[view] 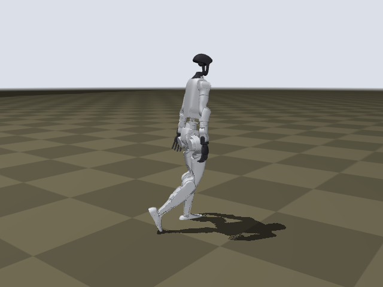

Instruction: Walk

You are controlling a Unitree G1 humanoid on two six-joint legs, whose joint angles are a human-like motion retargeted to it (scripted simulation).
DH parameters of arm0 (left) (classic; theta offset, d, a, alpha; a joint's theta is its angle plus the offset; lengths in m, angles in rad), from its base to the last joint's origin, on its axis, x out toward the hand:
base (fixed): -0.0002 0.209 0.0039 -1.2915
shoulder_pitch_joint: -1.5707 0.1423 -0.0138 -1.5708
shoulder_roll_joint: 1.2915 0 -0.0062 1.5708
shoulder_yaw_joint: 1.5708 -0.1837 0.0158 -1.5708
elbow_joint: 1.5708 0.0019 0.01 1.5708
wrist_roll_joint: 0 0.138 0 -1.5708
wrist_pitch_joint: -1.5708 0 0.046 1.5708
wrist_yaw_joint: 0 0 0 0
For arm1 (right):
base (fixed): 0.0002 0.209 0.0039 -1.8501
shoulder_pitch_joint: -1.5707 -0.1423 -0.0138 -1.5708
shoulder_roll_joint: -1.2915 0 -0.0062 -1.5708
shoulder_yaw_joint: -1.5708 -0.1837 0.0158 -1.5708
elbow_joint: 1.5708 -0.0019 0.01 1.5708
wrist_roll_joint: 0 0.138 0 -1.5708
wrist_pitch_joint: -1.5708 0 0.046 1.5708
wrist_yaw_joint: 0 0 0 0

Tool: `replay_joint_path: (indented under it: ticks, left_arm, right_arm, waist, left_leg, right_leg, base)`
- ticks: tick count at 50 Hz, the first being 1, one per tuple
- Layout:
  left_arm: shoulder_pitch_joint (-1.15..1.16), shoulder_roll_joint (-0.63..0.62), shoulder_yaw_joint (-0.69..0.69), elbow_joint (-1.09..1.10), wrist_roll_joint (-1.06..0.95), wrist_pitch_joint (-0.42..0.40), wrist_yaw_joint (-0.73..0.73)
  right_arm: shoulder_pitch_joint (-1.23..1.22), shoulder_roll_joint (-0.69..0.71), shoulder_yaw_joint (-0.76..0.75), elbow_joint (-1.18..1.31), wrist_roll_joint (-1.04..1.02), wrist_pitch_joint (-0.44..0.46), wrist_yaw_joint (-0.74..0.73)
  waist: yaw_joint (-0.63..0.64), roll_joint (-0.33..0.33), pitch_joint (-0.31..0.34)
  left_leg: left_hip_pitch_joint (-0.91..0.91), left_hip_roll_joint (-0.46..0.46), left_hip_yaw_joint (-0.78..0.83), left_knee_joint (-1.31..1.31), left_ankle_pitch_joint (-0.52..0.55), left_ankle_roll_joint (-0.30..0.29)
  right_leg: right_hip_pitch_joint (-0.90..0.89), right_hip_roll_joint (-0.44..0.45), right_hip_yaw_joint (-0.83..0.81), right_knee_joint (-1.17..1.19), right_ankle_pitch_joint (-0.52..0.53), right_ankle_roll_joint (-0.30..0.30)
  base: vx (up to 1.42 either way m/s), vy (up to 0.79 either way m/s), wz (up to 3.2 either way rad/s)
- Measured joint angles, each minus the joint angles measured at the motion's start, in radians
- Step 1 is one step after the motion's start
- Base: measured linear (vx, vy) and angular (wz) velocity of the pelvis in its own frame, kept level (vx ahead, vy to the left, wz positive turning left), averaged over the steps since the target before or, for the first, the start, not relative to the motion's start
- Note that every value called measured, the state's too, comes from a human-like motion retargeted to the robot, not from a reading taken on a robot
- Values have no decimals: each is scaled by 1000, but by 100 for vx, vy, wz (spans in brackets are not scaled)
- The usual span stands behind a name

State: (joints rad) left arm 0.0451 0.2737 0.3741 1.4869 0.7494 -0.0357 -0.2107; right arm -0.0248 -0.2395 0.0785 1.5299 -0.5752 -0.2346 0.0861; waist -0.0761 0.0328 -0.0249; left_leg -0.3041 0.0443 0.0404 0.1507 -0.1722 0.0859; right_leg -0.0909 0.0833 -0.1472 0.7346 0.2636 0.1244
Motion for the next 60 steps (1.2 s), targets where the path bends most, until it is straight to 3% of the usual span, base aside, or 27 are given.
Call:
replay_joint_path:
  ticks: [5,10,12,15,18,20,22,23,26,27,30,32,34,38,40,43,47,48,49,55,58,60]
  left_arm:
    - [-178,18,-55,-57,-16,-35,22]
    - [-303,6,-72,-115,-80,-101,41]
    - [-340,16,-76,-128,-101,-131,41]
    - [-379,26,-97,-131,-106,-161,29]
    - [-406,41,-123,-116,-73,-161,15]
    - [-402,44,-141,-102,-42,-151,15]
    - [-380,33,-146,-93,-5,-140,13]
    - [-362,24,-152,-89,7,-134,10]
    - [-307,-6,-144,-77,24,-115,21]
    - [-286,-15,-134,-69,25,-107,26]
    - [-217,-28,-112,-42,23,-88,18]
    - [-170,-40,-96,-33,27,-76,18]
    - [-118,-56,-69,-36,32,-71,28]
    - [-1,-86,-27,-32,21,-72,40]
    - [73,-85,-19,-30,20,-71,31]
    - [140,-76,-14,-23,51,-65,19]
    - [192,-55,-8,6,93,-39,19]
    - [200,-51,-4,13,100,-33,19]
    - [207,-45,3,16,104,-29,18]
    - [225,-44,55,19,60,-24,13]
    - [202,-37,65,30,29,-17,16]
    - [166,-31,60,32,12,-14,19]
  right_arm:
    - [87,-30,-53,9,14,7,6]
    - [127,-45,-72,0,7,11,9]
    - [118,-37,-73,2,10,14,12]
    - [109,-27,-76,2,14,15,11]
    - [86,-17,-74,-2,23,8,16]
    - [78,-11,-65,-4,23,6,17]
    - [64,-8,-55,-4,17,6,15]
    - [58,-7,-53,-2,14,6,14]
    - [0,2,-43,4,10,9,10]
    - [-24,7,-36,6,10,9,7]
    - [-79,31,-10,6,9,2,-3]
    - [-108,48,1,-9,1,-4,-3]
    - [-142,59,16,-32,-3,-12,-4]
    - [-193,73,57,-83,9,-42,-15]
    - [-201,95,77,-107,19,-59,-16]
    - [-228,109,81,-137,30,-76,-13]
    - [-242,117,76,-150,44,-89,-13]
    - [-240,117,75,-149,48,-91,-12]
    - [-237,117,75,-148,51,-91,-11]
    - [-170,88,90,-137,40,-76,0]
    - [-107,70,85,-111,23,-56,-2]
    - [-66,55,77,-88,27,-48,-4]
  waist:
    - [-24,14,21]
    - [-54,-26,39]
    - [-53,-40,52]
    - [-63,-35,65]
    - [-71,-13,64]
    - [-77,-13,44]
    - [-81,-34,10]
    - [-97,-41,-4]
    - [-138,-68,8]
    - [-151,-81,14]
    - [-153,-122,-4]
    - [-153,-134,-5]
    - [-128,-138,15]
    - [-54,-134,46]
    - [-12,-119,48]
    - [-2,-94,59]
    - [-15,-93,58]
    - [-14,-102,50]
    - [-10,-108,39]
    - [54,-114,7]
    - [56,-121,-26]
    - [62,-116,-22]
  left_leg:
    - [115,3,-10,-45,-31,-32]
    - [258,-29,14,-99,-61,-82]
    - [318,-8,29,-102,-85,-136]
    - [394,4,17,-95,-114,-194]
    - [420,54,-1,-52,-86,-297]
    - [438,34,3,-17,-26,-342]
    - [430,-42,12,24,93,-348]
    - [434,-82,12,45,174,-348]
    - [367,-169,119,242,469,-348]
    - [329,-178,189,335,550,-348]
    - [191,-64,420,624,695,-348]
    - [131,-76,360,671,661,-348]
    - [75,-91,302,692,527,-348]
    - [-31,-170,148,585,381,-348]
    - [-63,-86,90,498,310,-348]
    - [-115,-57,96,297,238,-150]
    - [-151,-94,41,-11,169,95]
    - [-155,-108,43,-96,166,153]
    - [-159,-101,53,-165,166,173]
    - [-153,-101,79,-132,205,151]
    - [-157,-114,-1,-66,182,101]
    - [-133,-106,-18,-35,138,60]
  right_leg:
    - [-186,-33,35,-24,-185,48]
    - [-286,-144,57,-367,-258,137]
    - [-310,-128,68,-538,-250,137]
    - [-342,-156,48,-716,-328,137]
    - [-351,-110,-4,-781,-338,137]
    - [-329,-128,-15,-745,-330,137]
    - [-344,-177,-56,-738,-239,137]
    - [-341,-184,37,-722,-206,137]
    - [-321,-303,2,-656,-177,136]
    - [-305,-345,9,-634,-187,135]
    - [-255,-424,-60,-616,-234,117]
    - [-209,-394,-80,-622,-265,74]
    - [-153,-368,-84,-631,-294,54]
    - [-41,-287,-75,-663,-349,1]
    - [21,-184,-71,-688,-382,-66]
    - [77,-140,-82,-687,-430,-97]
    - [147,-122,-104,-684,-489,-129]
    - [159,-128,-108,-686,-500,-131]
    - [167,-122,-109,-686,-508,-140]
    - [231,-96,-23,-638,-457,-140]
    - [236,-82,-4,-578,-290,-125]
    - [233,-71,10,-498,-110,-98]
  base:
    - [60,13,20]
    - [69,5,9]
    - [56,-25,-17]
    - [78,-5,10]
    - [86,-20,30]
    - [81,11,34]
    - [96,23,52]
    - [97,33,96]
    - [65,48,116]
    - [70,60,127]
    - [71,-4,70]
    - [74,-37,20]
    - [77,-19,-35]
    - [78,-21,-89]
    - [78,-54,-94]
    - [60,-2,-10]
    - [75,10,33]
    - [84,6,15]
    - [85,-2,4]
    - [76,20,-59]
    - [89,21,-38]
    - [71,18,-39]
